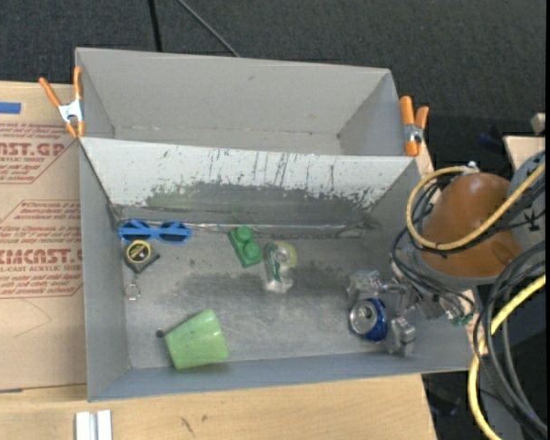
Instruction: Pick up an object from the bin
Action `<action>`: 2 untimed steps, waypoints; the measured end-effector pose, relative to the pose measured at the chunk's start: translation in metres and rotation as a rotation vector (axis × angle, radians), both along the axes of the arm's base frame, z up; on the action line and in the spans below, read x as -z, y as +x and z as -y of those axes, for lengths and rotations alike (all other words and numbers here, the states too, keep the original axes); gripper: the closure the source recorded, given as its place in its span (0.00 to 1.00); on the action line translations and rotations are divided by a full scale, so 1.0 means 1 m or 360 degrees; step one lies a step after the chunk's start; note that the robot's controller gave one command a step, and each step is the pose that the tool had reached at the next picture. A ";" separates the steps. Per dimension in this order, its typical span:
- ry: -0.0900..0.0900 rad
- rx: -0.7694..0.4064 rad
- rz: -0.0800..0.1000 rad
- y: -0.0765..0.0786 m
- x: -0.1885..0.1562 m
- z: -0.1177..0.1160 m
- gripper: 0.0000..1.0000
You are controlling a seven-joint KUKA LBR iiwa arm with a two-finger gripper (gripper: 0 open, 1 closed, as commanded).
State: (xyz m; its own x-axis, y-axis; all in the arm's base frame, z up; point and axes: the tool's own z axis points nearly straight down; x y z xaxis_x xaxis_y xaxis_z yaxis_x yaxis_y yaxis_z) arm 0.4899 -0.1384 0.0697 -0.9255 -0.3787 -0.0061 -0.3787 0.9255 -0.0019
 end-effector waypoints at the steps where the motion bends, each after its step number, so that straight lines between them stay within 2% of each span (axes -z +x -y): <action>1: -0.0001 0.0002 -0.0008 -0.002 0.000 0.000 1.00; 2: -0.0001 0.0002 0.0007 0.001 -0.001 0.000 0.00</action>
Offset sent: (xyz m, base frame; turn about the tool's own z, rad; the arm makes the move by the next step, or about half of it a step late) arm 0.0000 0.0000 0.0000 0.0000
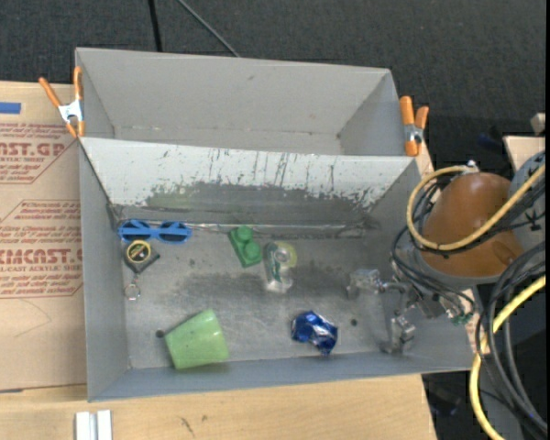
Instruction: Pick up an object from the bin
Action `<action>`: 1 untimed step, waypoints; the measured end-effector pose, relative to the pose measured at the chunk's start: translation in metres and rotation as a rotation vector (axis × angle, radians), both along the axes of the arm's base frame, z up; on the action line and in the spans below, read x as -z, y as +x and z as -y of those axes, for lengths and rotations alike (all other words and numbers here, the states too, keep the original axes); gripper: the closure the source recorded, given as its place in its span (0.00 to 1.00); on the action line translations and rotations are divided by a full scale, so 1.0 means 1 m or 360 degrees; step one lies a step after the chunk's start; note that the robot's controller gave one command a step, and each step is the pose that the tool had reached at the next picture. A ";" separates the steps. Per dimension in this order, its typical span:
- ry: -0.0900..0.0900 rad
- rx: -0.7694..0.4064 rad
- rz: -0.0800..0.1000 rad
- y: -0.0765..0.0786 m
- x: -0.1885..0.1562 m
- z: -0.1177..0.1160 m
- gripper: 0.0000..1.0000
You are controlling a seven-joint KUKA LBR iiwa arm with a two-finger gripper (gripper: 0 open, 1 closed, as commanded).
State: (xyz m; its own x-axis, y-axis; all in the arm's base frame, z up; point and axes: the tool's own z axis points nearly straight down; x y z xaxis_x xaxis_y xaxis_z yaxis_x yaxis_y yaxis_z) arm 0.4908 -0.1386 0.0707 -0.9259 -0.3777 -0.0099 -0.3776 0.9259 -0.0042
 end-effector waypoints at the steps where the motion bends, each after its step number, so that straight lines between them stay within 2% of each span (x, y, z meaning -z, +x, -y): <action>1: 0.0002 -0.0245 0.0013 -0.004 -0.002 -0.097 0.00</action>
Offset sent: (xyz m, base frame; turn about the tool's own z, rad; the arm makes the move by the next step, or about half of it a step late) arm -0.0095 0.0927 -0.0007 -0.1465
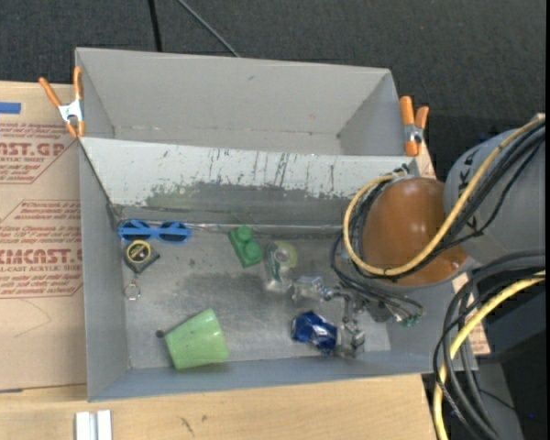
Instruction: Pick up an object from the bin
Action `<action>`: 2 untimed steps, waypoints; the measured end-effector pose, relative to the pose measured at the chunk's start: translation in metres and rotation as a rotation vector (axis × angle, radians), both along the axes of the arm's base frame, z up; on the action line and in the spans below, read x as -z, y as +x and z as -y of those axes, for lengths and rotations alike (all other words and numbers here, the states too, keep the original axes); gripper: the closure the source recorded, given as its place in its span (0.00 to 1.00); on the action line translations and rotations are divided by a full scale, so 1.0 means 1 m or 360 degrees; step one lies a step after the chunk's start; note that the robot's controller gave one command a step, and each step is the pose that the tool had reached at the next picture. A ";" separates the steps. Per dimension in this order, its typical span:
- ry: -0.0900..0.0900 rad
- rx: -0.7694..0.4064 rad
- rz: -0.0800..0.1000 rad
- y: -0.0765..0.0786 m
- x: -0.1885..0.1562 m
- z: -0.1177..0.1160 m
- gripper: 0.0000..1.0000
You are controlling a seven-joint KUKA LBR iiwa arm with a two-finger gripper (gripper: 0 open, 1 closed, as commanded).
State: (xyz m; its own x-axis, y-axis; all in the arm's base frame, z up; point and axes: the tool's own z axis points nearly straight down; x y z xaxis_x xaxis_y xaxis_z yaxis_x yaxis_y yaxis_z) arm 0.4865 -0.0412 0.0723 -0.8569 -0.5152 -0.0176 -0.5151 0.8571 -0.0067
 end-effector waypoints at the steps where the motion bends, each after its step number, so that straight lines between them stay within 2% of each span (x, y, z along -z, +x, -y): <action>1: -0.0003 0.0011 -0.0025 -0.004 0.002 0.003 1.00; 2: -0.0008 0.0016 -0.0015 0.011 -0.084 0.029 1.00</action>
Offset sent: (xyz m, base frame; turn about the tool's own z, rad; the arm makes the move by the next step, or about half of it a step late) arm 0.0000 0.0000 0.0000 0.0000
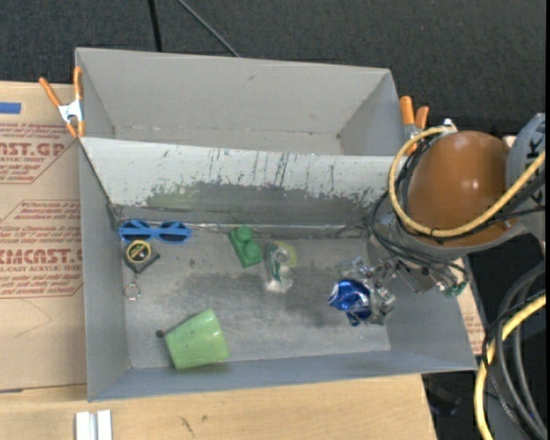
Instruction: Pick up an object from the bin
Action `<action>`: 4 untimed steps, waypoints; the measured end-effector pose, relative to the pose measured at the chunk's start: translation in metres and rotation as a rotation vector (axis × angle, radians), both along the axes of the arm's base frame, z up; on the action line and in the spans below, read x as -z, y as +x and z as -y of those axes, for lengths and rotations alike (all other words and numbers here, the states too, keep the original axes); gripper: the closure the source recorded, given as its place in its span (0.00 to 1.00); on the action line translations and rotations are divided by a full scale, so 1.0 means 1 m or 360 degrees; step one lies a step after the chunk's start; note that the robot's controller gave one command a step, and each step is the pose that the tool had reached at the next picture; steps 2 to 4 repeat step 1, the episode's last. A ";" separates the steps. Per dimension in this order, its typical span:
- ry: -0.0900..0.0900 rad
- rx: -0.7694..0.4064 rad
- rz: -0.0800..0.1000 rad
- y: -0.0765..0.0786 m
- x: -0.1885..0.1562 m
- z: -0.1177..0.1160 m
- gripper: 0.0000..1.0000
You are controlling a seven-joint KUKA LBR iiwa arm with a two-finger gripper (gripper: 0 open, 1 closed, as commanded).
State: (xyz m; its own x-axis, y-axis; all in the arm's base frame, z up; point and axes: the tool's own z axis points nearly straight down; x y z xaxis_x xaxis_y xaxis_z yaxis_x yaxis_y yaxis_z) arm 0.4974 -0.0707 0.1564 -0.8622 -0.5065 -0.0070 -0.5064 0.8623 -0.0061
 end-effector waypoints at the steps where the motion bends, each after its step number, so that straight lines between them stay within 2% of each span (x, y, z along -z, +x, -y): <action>1: 0.0000 -0.0033 0.0003 0.028 -0.091 0.014 1.00; 4: 0.0000 -0.0033 0.0003 0.028 -0.091 0.014 1.00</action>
Offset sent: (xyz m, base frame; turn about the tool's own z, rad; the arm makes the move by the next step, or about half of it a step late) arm 0.0250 -0.0142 0.0868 -0.0225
